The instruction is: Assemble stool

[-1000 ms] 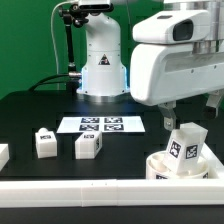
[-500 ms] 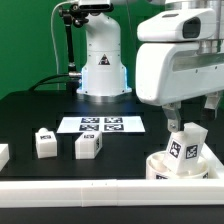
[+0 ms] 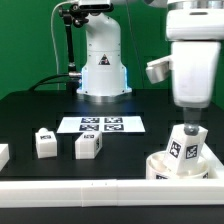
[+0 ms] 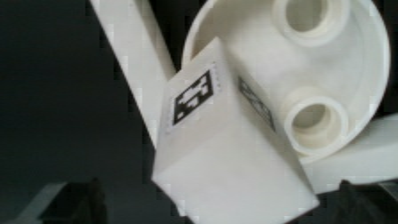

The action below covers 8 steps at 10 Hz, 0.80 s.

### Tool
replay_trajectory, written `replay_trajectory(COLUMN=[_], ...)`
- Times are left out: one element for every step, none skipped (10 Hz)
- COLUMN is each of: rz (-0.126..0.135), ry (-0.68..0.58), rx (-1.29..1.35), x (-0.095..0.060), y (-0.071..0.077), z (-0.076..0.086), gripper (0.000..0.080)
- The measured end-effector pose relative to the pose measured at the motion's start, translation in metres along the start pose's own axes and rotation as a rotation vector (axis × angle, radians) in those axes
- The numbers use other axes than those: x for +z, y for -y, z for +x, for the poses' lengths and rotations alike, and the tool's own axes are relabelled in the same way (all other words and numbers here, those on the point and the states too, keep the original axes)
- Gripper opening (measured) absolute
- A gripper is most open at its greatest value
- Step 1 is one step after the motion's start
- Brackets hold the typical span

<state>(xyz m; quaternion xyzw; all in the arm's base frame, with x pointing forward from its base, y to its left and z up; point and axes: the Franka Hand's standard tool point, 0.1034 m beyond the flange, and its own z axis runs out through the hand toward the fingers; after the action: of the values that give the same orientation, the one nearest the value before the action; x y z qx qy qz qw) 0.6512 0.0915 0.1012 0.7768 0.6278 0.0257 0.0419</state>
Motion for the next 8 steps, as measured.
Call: replay_trajectory(rz=[0.0, -0.001, 0.0, 0.0, 0.0, -0.005, -0.007, -0.008], ry=[0.001, 0.004, 0.004, 0.005, 0.007, 0.025, 0.046, 0.062], rx=[-0.034, -0.086, -0.164, -0.22, -0.288, -0.414, -0.522, -0.619], x=[0.0003, 0.0005, 0.0008, 0.0009, 0.0012, 0.0026, 0.005, 0.0077], y=[-0.0005, -0.0009, -0.0012, -0.0014, -0.0017, -0.0029, -0.0039, -0.004], z=[-0.0017, -0.003, -0.004, -0.0049, -0.0059, -0.007, -0.0059, -0.0043], gripper=[0.0649, 0.0649, 0.0649, 0.0649, 0.0649, 0.0649, 0.0649, 0.0649])
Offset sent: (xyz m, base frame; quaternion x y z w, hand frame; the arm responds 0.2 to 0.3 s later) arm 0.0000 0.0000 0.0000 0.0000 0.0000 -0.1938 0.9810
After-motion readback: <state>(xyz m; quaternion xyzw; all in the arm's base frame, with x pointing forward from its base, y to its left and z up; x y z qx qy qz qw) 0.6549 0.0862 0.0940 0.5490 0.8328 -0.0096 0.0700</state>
